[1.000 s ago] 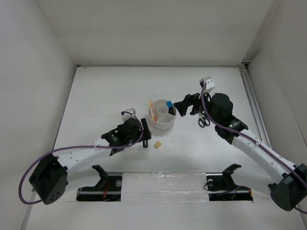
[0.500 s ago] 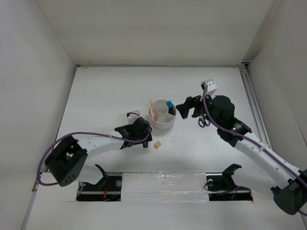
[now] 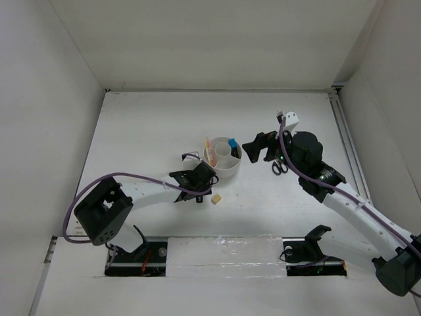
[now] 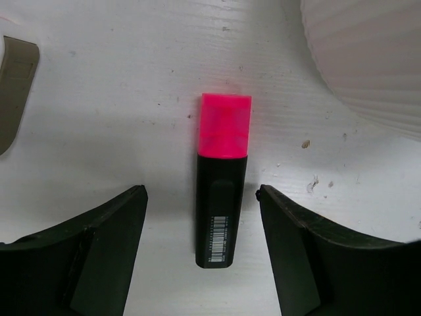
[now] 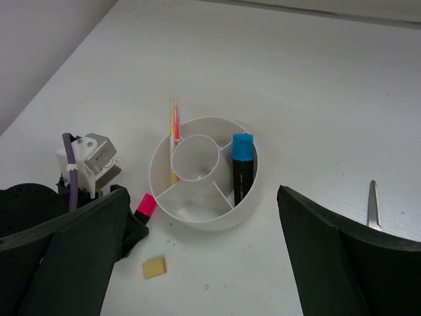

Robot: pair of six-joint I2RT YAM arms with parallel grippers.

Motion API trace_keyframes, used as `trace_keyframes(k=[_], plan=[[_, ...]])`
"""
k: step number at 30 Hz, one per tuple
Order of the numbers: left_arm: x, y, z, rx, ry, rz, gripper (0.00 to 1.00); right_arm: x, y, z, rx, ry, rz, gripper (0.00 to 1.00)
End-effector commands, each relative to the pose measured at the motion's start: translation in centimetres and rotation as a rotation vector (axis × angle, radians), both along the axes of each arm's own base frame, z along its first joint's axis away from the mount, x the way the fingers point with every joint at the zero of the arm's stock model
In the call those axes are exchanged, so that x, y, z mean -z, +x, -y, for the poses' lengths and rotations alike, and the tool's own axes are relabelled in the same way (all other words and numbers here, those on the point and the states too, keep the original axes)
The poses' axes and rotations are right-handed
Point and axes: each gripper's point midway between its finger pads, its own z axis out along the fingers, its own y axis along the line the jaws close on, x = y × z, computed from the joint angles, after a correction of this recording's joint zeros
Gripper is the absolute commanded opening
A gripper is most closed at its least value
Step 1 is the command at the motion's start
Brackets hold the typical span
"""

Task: Sort the stationery into containers
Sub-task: Pick up the pen from the center of the board.

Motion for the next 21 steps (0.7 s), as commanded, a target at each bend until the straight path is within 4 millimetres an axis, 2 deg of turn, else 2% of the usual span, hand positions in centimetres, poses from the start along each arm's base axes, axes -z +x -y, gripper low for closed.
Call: trace_keyframes(k=[1, 5, 8, 13, 14, 15, 17, 20, 21], plan=[[2.1, -1.9, -1.4, -0.021, 0.082, -0.085, 0.65, -3.2, -0.2, 0.1, 0.003, 0.032, 0.076, 1.0], [2.8, -2.3, -1.2, -0.025, 0.084, -0.106, 0.41, -3.5, -0.4, 0.1, -0.006, 0.039, 0.082, 1.0], [3.3, -2.8, -1.8, -0.035, 0.103, -0.124, 0.29, -4.1, -0.8, 0.1, -0.015, 0.05, 0.097, 1.0], [3.6, -3.5, -2.2, -0.038, 0.12, -0.141, 0.19, -4.1, -0.8, 0.1, -0.015, 0.05, 0.097, 1.0], [3.6, -3.5, -2.2, -0.046, 0.115, -0.141, 0.07, -4.1, -0.8, 0.1, -0.015, 0.05, 0.097, 1.0], [3.7, -3.7, -2.5, -0.046, 0.118, -0.144, 0.0, -4.1, -0.9, 0.0, -0.024, 0.051, 0.096, 1.0], [3.4, -3.8, -2.6, -0.046, 0.107, -0.136, 0.0, -4.1, -0.9, 0.0, -0.024, 0.051, 0.096, 1.0], [0.9, -3.0, -1.3, -0.043, 0.001, -0.05, 0.0, -4.4, -1.1, -0.3, -0.056, 0.062, 0.104, 1.0], [0.2, -2.6, -1.4, -0.052, -0.017, -0.011, 0.0, -3.9, -0.8, -0.4, -0.062, 0.056, 0.092, 1.0]])
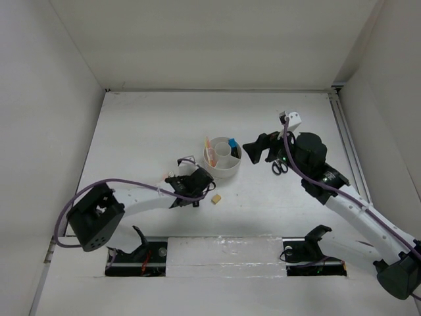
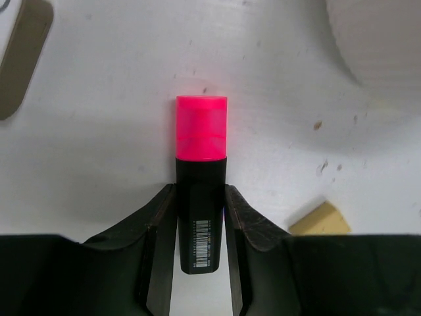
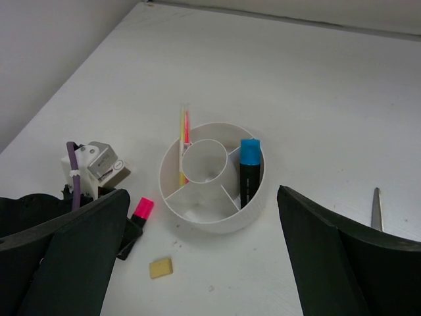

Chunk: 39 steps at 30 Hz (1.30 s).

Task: Sort the stationery into containers
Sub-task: Pick up the pen from the center of the board.

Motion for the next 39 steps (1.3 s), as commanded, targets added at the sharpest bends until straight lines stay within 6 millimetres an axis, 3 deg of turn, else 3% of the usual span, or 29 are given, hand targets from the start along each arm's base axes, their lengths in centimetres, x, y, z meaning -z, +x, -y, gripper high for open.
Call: trace_keyframes(k=[1, 3, 4, 8, 9, 10, 11, 12, 17, 20, 27, 39], plan=[[-1.7, -2.0, -0.4, 0.025, -0.062, 0.021, 0.0, -2.3, 0.0, -0.8, -0.054, 0.028, 0.051, 1.0], [-3.9, -1.4, 0.5, 0.063, -0.125, 0.101, 0.0, -1.3, 0.4, -1.0, -0.075, 0.027, 0.018, 1.0], [-5.7, -1.1, 0.9, 0.08, -0.178, 0.155, 0.0, -1.7, 0.3, -1.4, -0.092, 0.042, 0.018, 1.0], [-9.7, -0.4, 1.3, 0.134, -0.263, 0.291, 0.0, -1.2, 0.3, -2.8, -0.178, 0.078, -0.002, 1.0], [-10.4, -0.2, 1.4, 0.145, -0.286, 0.326, 0.0, -1.9, -0.5, -3.7, -0.243, 0.104, 0.005, 1.0], [-11.6, -0.1, 1.6, 0.158, -0.309, 0.361, 0.0, -0.7, -0.7, -4.4, -0.28, 0.114, -0.025, 1.0], [-12.2, -0.3, 1.4, 0.195, -0.322, 0.395, 0.0, -2.1, -0.9, -5.0, -0.31, 0.165, 0.003, 1.0], [-13.4, -0.2, 1.8, 0.21, -0.36, 0.436, 0.0, -1.8, -2.0, -6.2, -0.374, 0.179, -0.013, 1.0], [-18.0, -0.6, 2.3, 0.305, -0.447, 0.58, 0.0, -2.2, -3.9, -10.5, -0.465, 0.248, -0.049, 0.99], [-18.5, -0.6, 2.1, 0.325, -0.433, 0.608, 0.0, -1.7, -3.6, -12.3, -0.455, 0.269, -0.092, 0.96], [-21.9, -1.2, 2.4, 0.381, -0.504, 0.709, 0.0, -0.5, -4.6, -16.3, -0.446, 0.287, -0.15, 0.91], [-21.5, -2.1, 3.3, 0.458, -0.533, 0.704, 0.0, -1.2, -3.6, -17.2, -0.429, 0.336, -0.145, 0.84]])
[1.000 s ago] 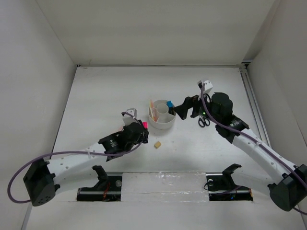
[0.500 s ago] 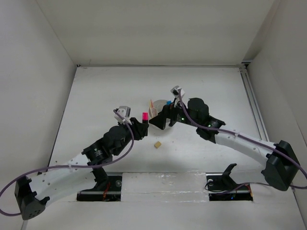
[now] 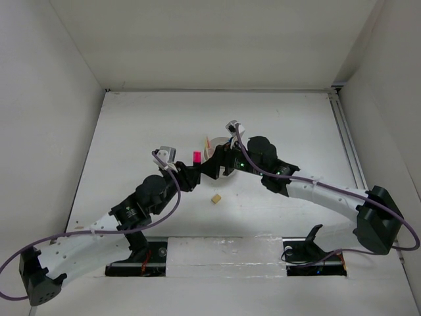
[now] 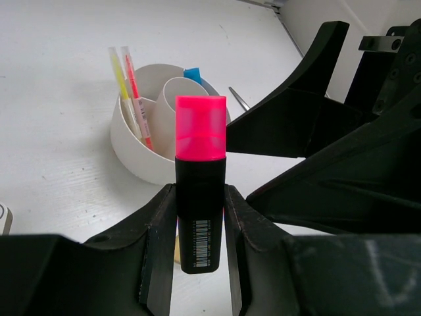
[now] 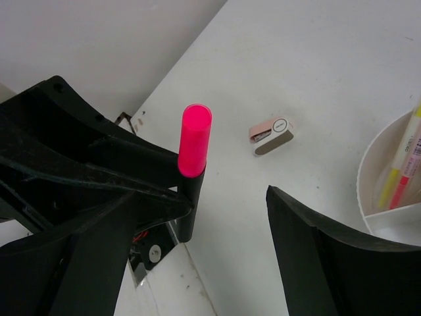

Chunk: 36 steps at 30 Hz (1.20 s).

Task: Sort the stationery into containers
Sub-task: Pick up the pen from the center of the board.

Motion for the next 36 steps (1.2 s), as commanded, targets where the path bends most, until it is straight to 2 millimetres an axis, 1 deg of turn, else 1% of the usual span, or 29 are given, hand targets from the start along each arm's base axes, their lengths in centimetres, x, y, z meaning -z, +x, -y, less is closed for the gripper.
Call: trace_keyframes(k=[1, 4, 5, 6, 8, 9, 10, 12, 13, 14, 15, 16, 17, 21, 22, 26, 27, 28, 29, 30, 32, 33, 34, 36], plan=[[-1.4, -1.3, 1.9, 0.119, -0.05, 0.035, 0.0, -5.5, 1.4, -0.9, 0.044, 0.135, 0.099, 0.83], [-1.4, -1.3, 1.9, 0.119, -0.05, 0.035, 0.0, -6.4, 1.3, -0.9, 0.044, 0.163, 0.11, 0.82], [-1.4, -1.3, 1.9, 0.119, -0.05, 0.035, 0.0, -5.9, 1.4, -0.7, 0.055, 0.155, 0.104, 0.82], [-1.4, -1.3, 1.9, 0.12, -0.043, 0.04, 0.0, -6.6, 1.3, -0.6, 0.055, 0.172, 0.118, 0.82], [-1.1, -1.2, 2.0, 0.12, -0.036, 0.035, 0.0, -7.0, 1.4, -0.4, 0.066, 0.179, 0.125, 0.82], [-0.7, -1.2, 2.0, 0.12, -0.028, 0.029, 0.0, -7.2, 1.4, -0.4, 0.066, 0.186, 0.13, 0.82], [-0.7, -1.4, 2.1, 0.131, -0.029, 0.028, 0.0, -6.9, 1.5, -0.5, 0.066, 0.179, 0.125, 0.8], [-0.9, -1.4, 2.2, 0.131, -0.036, 0.033, 0.0, -6.9, 1.7, -0.7, 0.066, 0.179, 0.125, 0.8], [-0.9, -1.4, 2.2, 0.131, -0.036, 0.034, 0.0, -6.3, 1.8, -1.2, 0.056, 0.172, 0.106, 0.76], [-1.2, -1.4, 2.1, 0.131, -0.045, 0.04, 0.0, -6.3, 1.8, -1.2, 0.056, 0.172, 0.106, 0.74], [-1.2, -1.4, 2.0, 0.131, -0.045, 0.04, 0.0, -5.8, 1.8, -1.5, 0.047, 0.163, 0.098, 0.71], [-1.2, -1.4, 2.0, 0.131, -0.045, 0.04, 0.0, -5.6, 1.8, -1.7, 0.037, 0.167, 0.089, 0.65], [-1.3, -1.5, 1.9, 0.131, -0.046, 0.041, 0.0, -5.6, 1.4, -1.9, 0.028, 0.168, 0.088, 0.63], [-1.5, -1.3, 1.5, 0.108, -0.052, 0.049, 0.0, -5.7, 1.2, -2.0, 0.015, 0.165, 0.085, 0.63], [-1.8, -1.3, 1.5, 0.108, -0.051, 0.049, 0.0, -5.7, 0.9, -2.3, 0.006, 0.165, 0.084, 0.63], [-1.8, -1.1, 1.3, 0.09, -0.05, 0.05, 0.0, -4.9, 0.7, -2.4, -0.004, 0.144, 0.065, 0.63], [-1.5, -1.0, 1.4, 0.09, -0.043, 0.045, 0.0, -4.9, 0.7, -2.4, -0.004, 0.144, 0.065, 0.59], [-2.2, -0.9, 1.3, 0.081, -0.057, 0.057, 0.0, -4.9, 0.7, -2.4, -0.004, 0.144, 0.065, 0.54], [-1.9, -0.8, 1.4, 0.081, -0.05, 0.051, 0.0, -4.7, 0.7, -2.4, -0.005, 0.133, 0.068, 0.49], [-2.4, -0.8, 1.4, 0.081, -0.057, 0.057, 0.0, -4.7, 0.7, -2.4, -0.005, 0.133, 0.068, 0.41], [-2.1, -0.5, 1.3, 0.068, -0.04, 0.058, 0.0, -4.3, 0.6, -2.4, -0.014, 0.123, 0.058, 0.39], [-2.6, -0.4, 1.2, 0.056, -0.046, 0.065, 0.0, -4.0, 0.2, -2.5, -0.023, 0.114, 0.05, 0.39], [-2.6, -0.4, 1.2, 0.056, -0.046, 0.065, 0.0, -4.4, 0.1, -2.4, -0.024, 0.116, 0.065, 0.39], [-2.6, -0.2, 1.0, 0.045, -0.045, 0.066, 0.0, -3.8, 0.1, -2.3, -0.025, 0.093, 0.063, 0.36]])
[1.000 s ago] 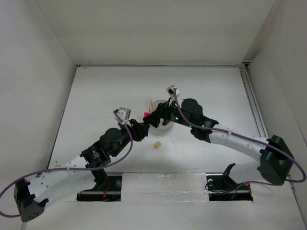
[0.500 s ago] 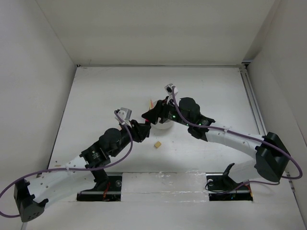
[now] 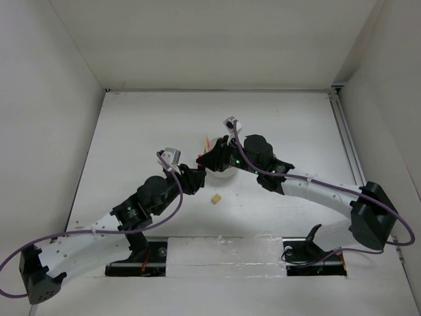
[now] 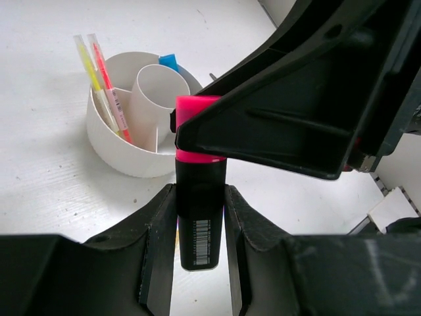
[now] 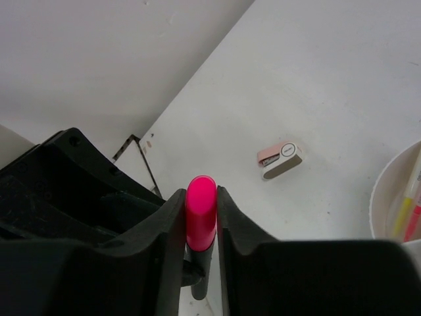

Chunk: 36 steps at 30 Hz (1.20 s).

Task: Sort the stationery into containers
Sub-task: Pick up the pen from the center of the board, then place the pen in the storage box.

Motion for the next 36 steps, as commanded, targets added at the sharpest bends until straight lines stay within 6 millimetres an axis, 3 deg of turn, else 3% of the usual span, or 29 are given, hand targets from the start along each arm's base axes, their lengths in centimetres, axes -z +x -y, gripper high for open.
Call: trace_keyframes(k=[1, 3, 5, 9, 10, 11, 14, 15, 18, 21, 25, 26, 29, 36], plan=[[-2.8, 0.6, -0.1, -0.029, -0.054, 0.062, 0.0, -3.0, -0.5, -0.7, -0.034, 0.039, 0.06, 0.26], [-2.8, 0.7, -0.2, -0.038, -0.053, 0.062, 0.0, -1.9, -0.3, -0.9, -0.035, 0.014, 0.051, 0.09], [-2.8, 0.7, -0.2, -0.038, -0.053, 0.062, 0.0, -1.6, -0.4, -1.1, -0.046, 0.003, 0.04, 0.0], [-3.1, 0.7, -0.3, -0.037, -0.047, 0.068, 0.0, -1.9, -0.4, -1.2, -0.058, -0.002, 0.073, 0.0], [-3.1, 0.7, -0.3, -0.037, -0.047, 0.068, 0.04, -2.2, -0.3, -1.3, -0.058, 0.007, 0.081, 0.0], [-3.3, 0.6, -0.4, -0.037, -0.054, 0.073, 0.25, -2.2, -0.3, -1.2, -0.059, 0.003, 0.091, 0.0], [-3.6, 0.3, -0.2, -0.014, -0.057, 0.083, 0.59, -2.9, 0.7, -0.9, -0.023, 0.008, 0.119, 0.0], [-4.0, 0.2, -0.4, -0.014, -0.067, 0.09, 0.77, -3.4, 1.3, -0.7, -0.012, 0.012, 0.136, 0.0], [-4.2, -0.3, -0.3, 0.008, -0.089, 0.092, 0.92, -4.1, 3.6, 0.5, 0.02, 0.007, 0.206, 0.0], [-3.7, -0.9, 0.1, 0.046, -0.089, 0.065, 0.98, -4.3, 5.6, 1.5, 0.018, -0.001, 0.27, 0.0], [-2.7, -1.3, 0.1, 0.051, -0.076, 0.01, 1.0, -4.6, 8.9, 4.5, 0.011, 0.009, 0.364, 0.0], [-2.7, -1.3, 0.1, 0.051, -0.076, 0.01, 1.0, -3.8, 9.5, 5.0, 0.012, -0.004, 0.374, 0.0], [-2.4, -1.6, 0.1, 0.06, -0.08, -0.013, 1.0, -4.0, 10.3, 7.0, -0.028, -0.009, 0.465, 0.0], [-2.4, -1.9, 0.2, 0.081, -0.09, -0.009, 1.0, -3.4, 11.3, 9.4, -0.113, -0.059, 0.585, 0.0]])
